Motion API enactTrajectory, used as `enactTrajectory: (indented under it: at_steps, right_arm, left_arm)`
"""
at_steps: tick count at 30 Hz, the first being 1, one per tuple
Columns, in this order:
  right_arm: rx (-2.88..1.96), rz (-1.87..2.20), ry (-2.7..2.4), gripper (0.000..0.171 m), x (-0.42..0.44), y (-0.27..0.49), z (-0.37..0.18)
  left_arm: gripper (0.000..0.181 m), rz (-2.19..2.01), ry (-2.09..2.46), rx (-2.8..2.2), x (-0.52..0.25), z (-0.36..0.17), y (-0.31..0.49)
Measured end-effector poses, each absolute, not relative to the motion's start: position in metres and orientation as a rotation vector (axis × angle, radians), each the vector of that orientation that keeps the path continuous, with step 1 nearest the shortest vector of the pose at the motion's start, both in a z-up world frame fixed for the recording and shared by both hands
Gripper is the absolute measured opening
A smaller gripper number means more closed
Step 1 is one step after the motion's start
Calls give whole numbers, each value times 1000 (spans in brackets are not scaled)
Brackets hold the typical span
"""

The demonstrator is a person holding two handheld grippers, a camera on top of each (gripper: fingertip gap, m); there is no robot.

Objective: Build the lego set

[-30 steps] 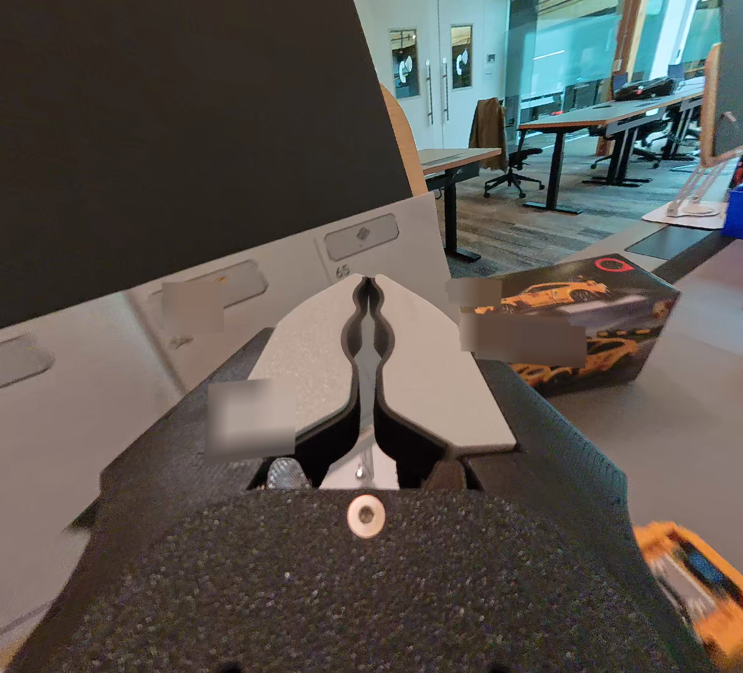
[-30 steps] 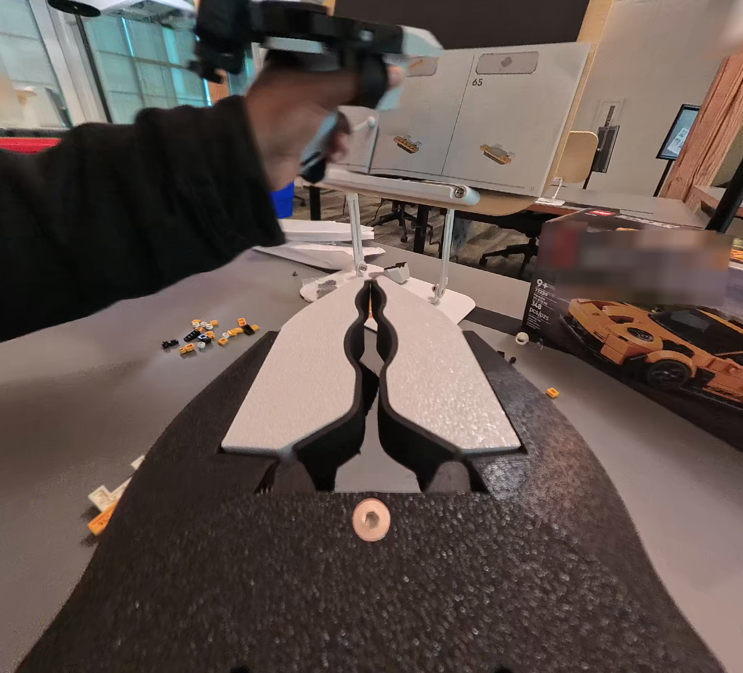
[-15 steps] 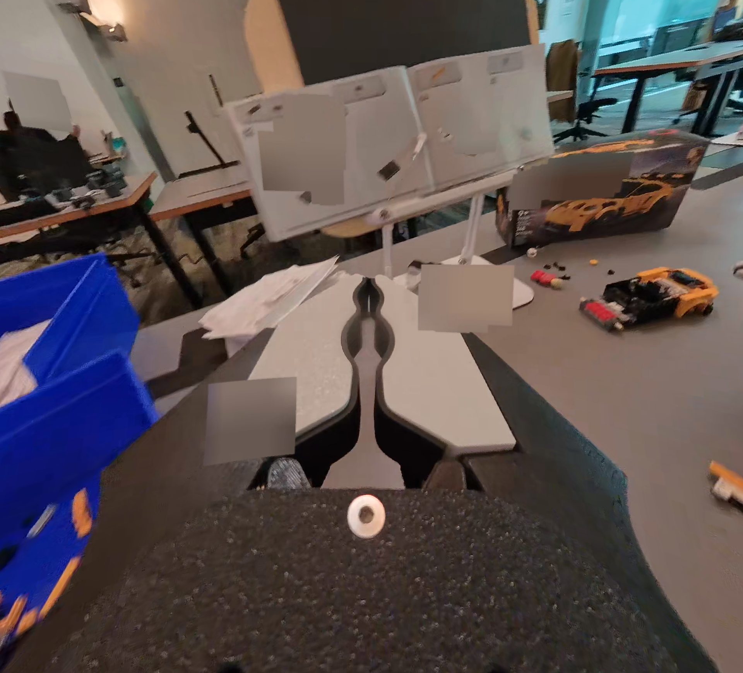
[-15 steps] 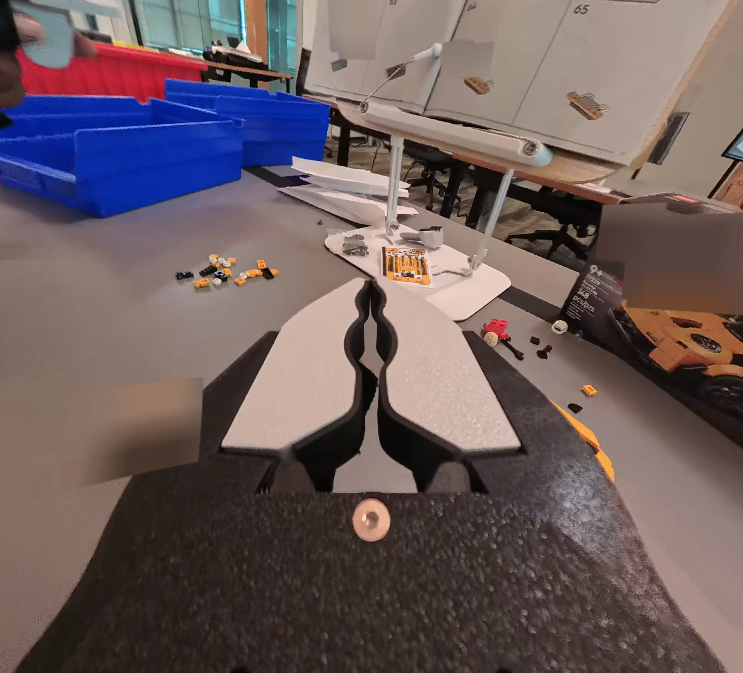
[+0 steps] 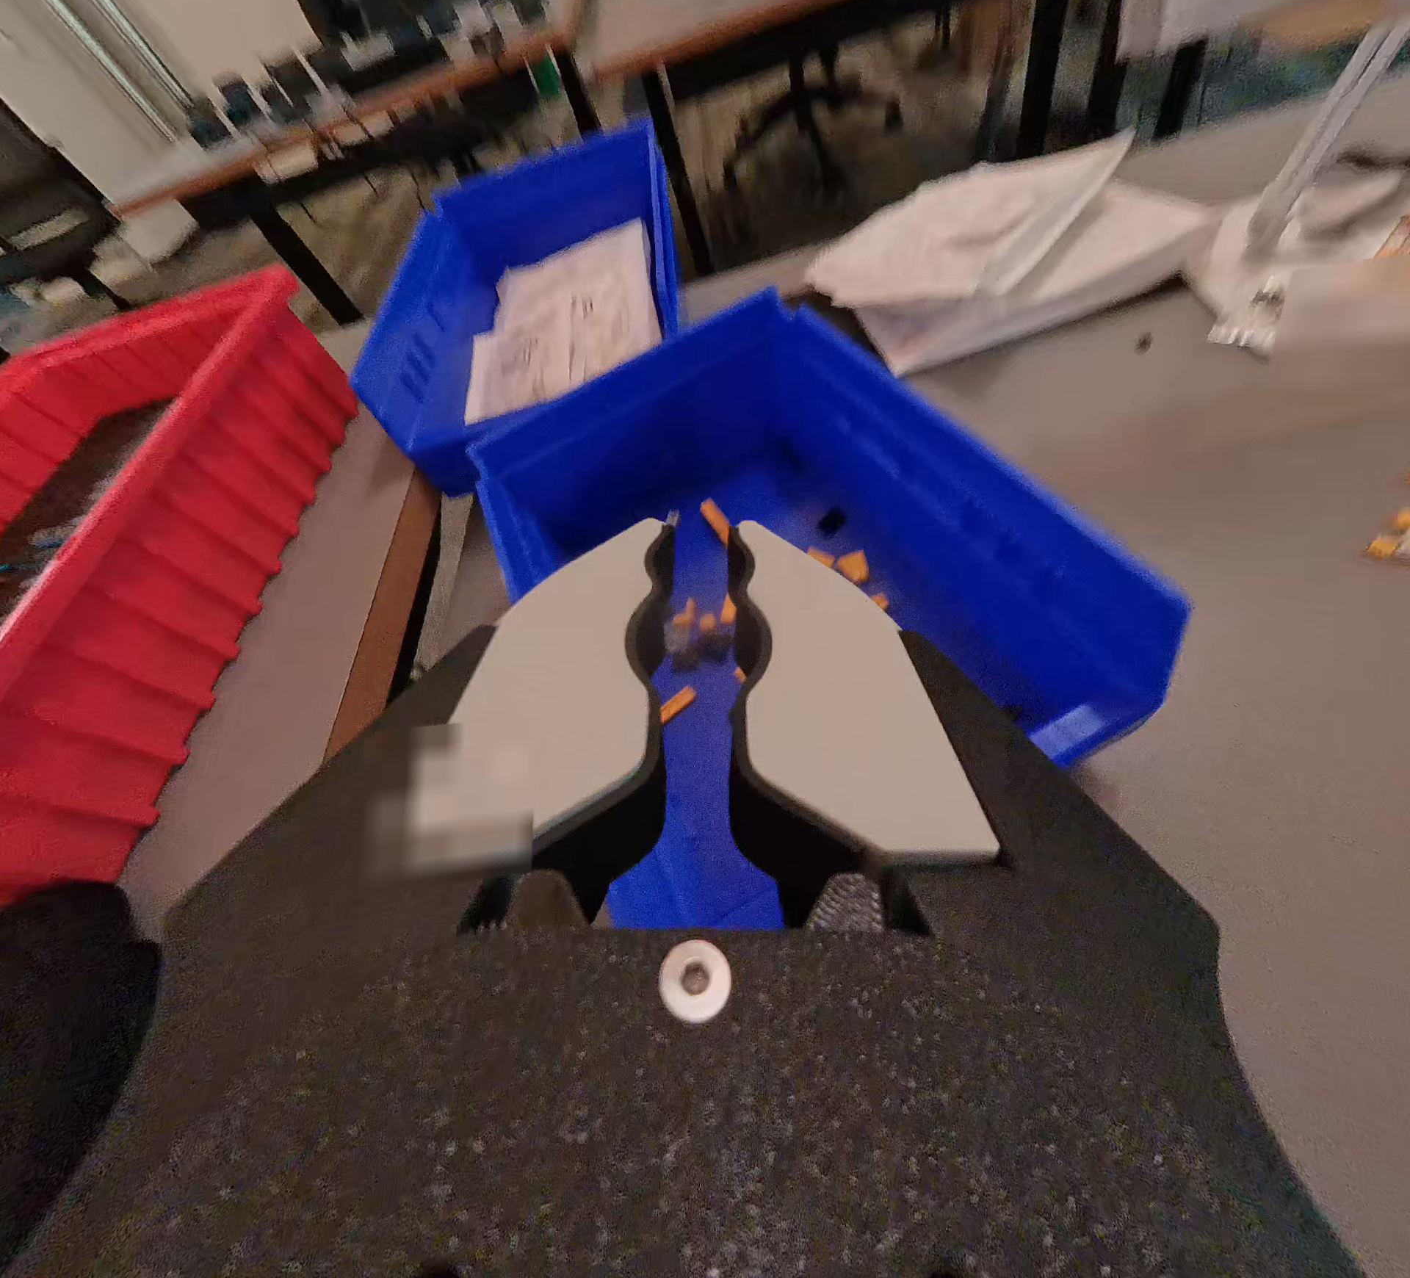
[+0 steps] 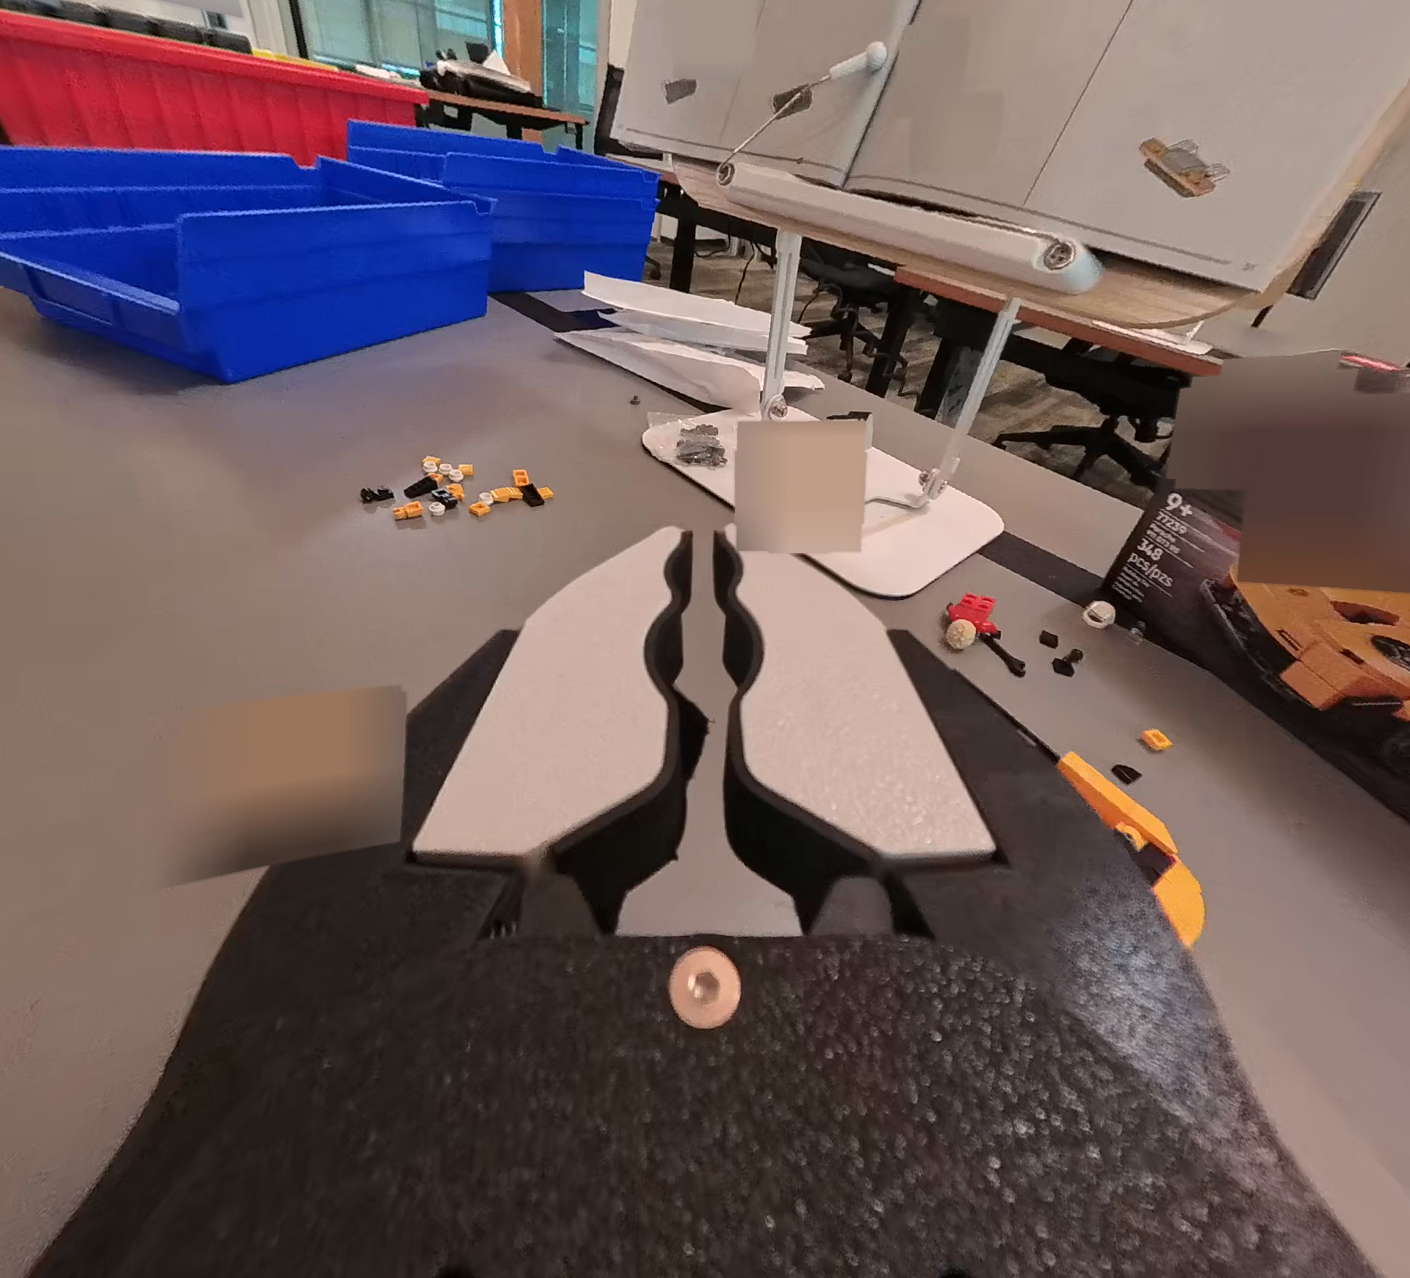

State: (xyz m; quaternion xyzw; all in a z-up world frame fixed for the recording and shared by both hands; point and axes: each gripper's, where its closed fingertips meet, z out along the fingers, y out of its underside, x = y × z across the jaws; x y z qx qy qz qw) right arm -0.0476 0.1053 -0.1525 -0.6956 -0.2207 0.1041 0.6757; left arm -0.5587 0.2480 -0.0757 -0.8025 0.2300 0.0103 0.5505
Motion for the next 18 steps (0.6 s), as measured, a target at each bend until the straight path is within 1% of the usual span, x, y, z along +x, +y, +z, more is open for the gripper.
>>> enactTrajectory:
  at_steps: [5, 8, 12, 16, 18]
  right_arm:
    - [-1595, 222, -498, 0, -47, 109, -160]
    - [-1600, 204, -498, 0, -46, 111, -162]
    - [-1597, 178, -512, 0, -46, 112, -163]
    - [-1609, 177, -506, 0, -44, 114, -166]
    - [-1616, 185, -499, 0, -43, 115, -167]
  left_arm:
    - [18, -11, 705, -2220, -583, -125, 281]
    - [13, 13, 797, -2304, -587, -144, 304]
    - [12, 63, 980, -2432, -582, -169, 324]
    - [15, 115, 1105, -2669, -581, -206, 327]
    - [12, 162, 1088, -2780, -583, -223, 330]
